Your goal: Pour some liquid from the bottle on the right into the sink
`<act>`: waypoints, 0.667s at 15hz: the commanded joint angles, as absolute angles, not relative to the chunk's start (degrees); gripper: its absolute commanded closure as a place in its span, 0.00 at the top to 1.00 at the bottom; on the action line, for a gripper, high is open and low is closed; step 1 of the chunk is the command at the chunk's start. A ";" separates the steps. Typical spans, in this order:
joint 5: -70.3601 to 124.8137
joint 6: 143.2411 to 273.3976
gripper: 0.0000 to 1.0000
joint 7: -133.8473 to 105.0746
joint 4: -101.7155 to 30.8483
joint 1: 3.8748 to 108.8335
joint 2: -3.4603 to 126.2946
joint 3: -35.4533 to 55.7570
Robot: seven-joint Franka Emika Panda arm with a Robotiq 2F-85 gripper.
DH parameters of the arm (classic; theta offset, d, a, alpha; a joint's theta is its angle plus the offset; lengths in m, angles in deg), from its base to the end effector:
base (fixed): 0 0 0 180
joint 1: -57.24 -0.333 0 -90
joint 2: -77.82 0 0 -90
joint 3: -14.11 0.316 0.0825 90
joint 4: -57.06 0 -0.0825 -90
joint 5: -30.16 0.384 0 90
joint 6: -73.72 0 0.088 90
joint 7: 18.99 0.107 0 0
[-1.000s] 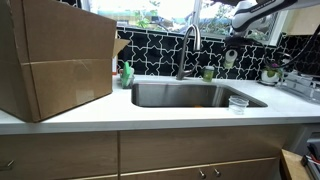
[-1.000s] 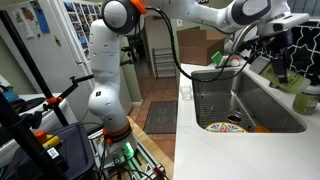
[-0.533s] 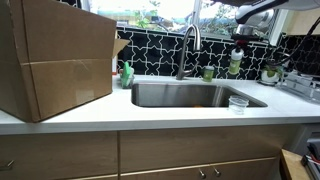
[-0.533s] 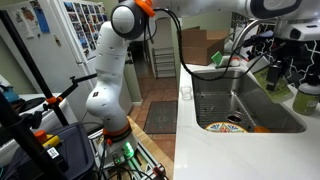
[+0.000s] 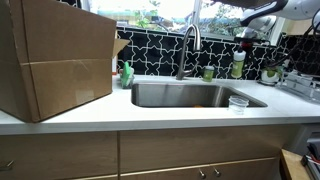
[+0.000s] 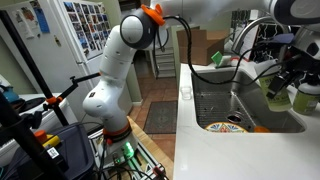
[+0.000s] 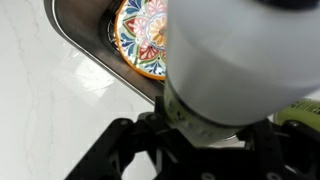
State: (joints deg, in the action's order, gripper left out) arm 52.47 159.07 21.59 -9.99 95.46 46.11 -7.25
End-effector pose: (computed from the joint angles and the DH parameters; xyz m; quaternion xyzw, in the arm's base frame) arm 0.4374 -0.5333 0.4759 -0.6447 0.7516 0.0837 0.1114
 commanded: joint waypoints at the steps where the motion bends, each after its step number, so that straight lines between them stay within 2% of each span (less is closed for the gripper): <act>1: 52.49 159.02 0.63 21.77 -9.73 95.44 45.98 -7.14; 2: 52.49 158.96 0.63 21.99 -9.50 95.43 45.93 -7.04; 3: 53.32 159.67 0.38 24.82 -7.40 96.92 44.26 -6.19; 10: 62.92 162.60 0.38 34.94 -3.79 106.44 38.26 -4.05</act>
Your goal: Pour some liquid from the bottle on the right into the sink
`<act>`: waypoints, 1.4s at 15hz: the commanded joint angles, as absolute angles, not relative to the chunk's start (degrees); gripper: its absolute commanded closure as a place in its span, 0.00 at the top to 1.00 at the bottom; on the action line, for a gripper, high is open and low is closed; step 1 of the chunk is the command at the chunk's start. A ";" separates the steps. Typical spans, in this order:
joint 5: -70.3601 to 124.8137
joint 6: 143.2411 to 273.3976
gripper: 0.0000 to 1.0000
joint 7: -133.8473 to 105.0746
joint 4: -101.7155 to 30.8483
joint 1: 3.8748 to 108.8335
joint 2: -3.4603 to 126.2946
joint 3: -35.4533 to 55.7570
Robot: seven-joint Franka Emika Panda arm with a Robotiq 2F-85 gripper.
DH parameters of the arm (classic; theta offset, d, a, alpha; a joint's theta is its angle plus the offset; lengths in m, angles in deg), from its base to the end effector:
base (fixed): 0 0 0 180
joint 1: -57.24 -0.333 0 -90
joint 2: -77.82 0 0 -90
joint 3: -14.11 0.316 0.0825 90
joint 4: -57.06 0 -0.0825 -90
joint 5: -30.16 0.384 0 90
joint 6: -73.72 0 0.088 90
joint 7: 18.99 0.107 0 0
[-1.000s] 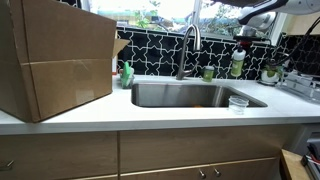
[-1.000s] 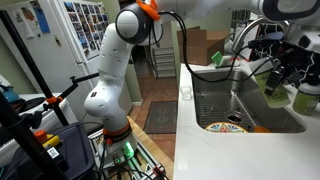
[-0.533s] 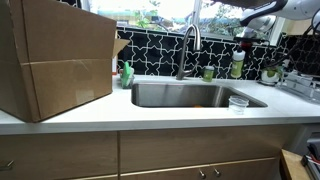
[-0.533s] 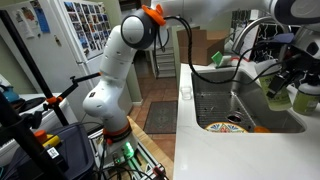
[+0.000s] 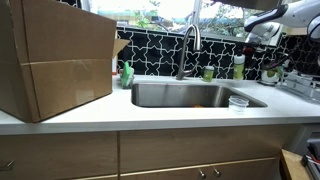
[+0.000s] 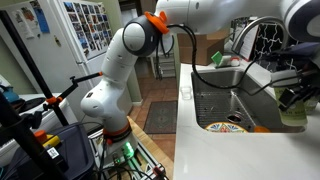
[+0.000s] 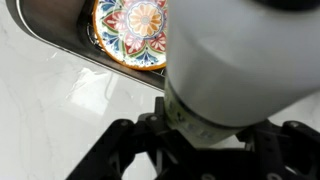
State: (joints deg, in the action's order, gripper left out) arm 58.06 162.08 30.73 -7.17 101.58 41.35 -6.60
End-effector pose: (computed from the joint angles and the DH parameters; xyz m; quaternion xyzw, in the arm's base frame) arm 0.4081 -0.5844 0.4459 -0.5387 0.8267 0.0727 0.1451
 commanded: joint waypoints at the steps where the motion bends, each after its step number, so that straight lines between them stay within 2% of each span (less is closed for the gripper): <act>1: 64.70 163.43 0.38 36.21 -3.40 107.82 37.60 -3.19; 9: 78.19 174.70 0.38 48.88 -1.28 112.55 32.55 2.40; 21: 80.15 181.47 0.38 63.23 0.24 113.28 28.19 3.64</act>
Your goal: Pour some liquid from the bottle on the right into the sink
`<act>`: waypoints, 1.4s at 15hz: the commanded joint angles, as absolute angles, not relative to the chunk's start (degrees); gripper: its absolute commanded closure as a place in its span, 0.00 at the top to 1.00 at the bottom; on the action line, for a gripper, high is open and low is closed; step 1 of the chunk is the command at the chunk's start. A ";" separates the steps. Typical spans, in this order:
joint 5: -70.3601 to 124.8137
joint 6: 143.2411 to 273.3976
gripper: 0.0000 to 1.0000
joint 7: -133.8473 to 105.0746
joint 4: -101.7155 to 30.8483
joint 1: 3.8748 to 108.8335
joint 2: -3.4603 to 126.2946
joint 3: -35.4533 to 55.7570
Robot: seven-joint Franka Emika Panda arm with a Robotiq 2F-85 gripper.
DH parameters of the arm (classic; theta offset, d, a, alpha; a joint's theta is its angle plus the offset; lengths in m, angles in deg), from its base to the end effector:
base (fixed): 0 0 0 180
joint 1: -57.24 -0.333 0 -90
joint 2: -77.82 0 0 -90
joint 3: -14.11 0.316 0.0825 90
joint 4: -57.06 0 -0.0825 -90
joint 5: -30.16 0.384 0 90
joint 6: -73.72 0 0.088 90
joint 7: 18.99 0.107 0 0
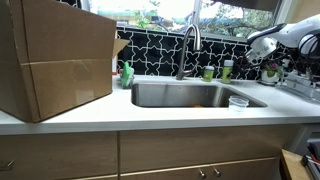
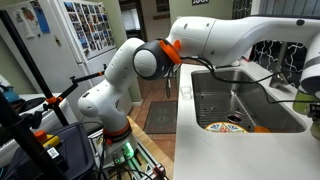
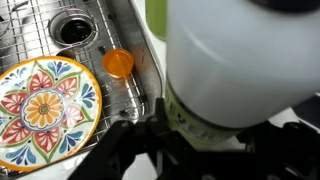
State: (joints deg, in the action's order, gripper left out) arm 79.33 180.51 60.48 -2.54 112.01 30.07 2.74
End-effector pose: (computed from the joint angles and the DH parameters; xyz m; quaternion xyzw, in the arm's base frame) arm 0.4146 -0.6579 0.3649 -0.1919 0.9240 0.0401 0.3284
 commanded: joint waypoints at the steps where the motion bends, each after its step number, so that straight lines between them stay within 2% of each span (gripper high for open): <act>1: 79.59 180.90 0.88 63.81 0.41 113.37 28.10 3.51; 2: 79.52 180.96 0.88 64.42 0.58 113.48 27.95 3.52; 4: 79.36 181.24 0.99 65.45 1.11 113.69 27.62 3.54; 5: 79.19 181.18 1.00 65.76 1.35 113.78 27.53 3.54; 8: 76.90 179.27 1.00 67.48 1.46 113.60 27.98 2.70; 14: 60.58 164.90 1.00 71.17 4.51 113.19 29.07 -0.58; 17: 53.29 157.64 1.00 67.32 8.84 113.61 29.75 0.15; 21: 50.29 154.99 1.00 56.94 12.20 111.99 33.79 -0.37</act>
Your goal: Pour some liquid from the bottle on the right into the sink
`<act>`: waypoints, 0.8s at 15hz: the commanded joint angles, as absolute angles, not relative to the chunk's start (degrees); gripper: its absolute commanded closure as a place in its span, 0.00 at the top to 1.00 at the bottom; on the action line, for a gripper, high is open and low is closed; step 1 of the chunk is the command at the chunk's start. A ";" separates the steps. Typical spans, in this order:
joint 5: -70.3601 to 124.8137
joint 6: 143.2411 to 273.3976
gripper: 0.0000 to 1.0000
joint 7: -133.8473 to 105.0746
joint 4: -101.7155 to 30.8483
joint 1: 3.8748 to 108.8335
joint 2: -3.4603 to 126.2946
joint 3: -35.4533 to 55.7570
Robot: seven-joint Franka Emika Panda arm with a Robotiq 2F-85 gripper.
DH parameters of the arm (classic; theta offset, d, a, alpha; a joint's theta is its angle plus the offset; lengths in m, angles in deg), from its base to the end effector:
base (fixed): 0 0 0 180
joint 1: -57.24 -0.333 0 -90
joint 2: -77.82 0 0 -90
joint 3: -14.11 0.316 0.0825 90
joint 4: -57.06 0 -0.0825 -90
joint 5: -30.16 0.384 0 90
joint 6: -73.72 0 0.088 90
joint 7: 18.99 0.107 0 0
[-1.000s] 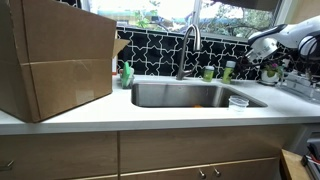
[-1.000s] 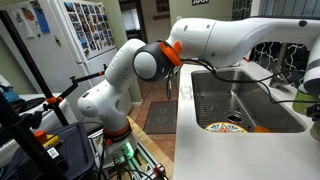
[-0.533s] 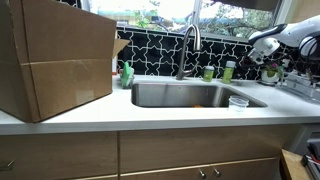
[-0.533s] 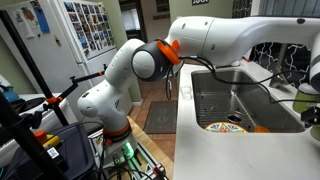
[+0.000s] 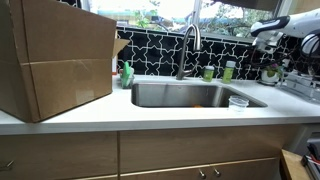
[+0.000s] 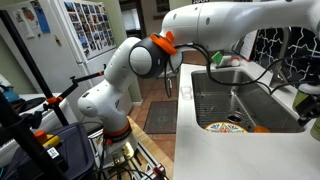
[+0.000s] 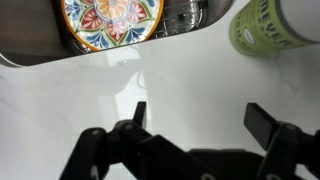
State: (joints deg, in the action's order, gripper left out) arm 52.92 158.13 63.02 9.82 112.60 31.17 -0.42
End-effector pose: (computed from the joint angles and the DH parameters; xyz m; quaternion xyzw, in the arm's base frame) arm 0.3676 -0.6491 0.4371 -0.2757 0.9525 0.0878 0.0952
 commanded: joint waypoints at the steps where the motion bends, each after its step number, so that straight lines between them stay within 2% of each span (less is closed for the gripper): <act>1: 49.68 154.05 1.00 54.63 12.79 111.61 35.00 -0.32; 7: 48.02 146.44 1.00 39.47 17.48 109.93 41.57 0.31; 12: 47.41 144.88 1.00 26.79 20.31 108.15 42.67 1.11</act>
State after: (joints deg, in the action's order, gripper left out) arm 49.06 146.42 33.82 18.79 108.81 42.97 0.35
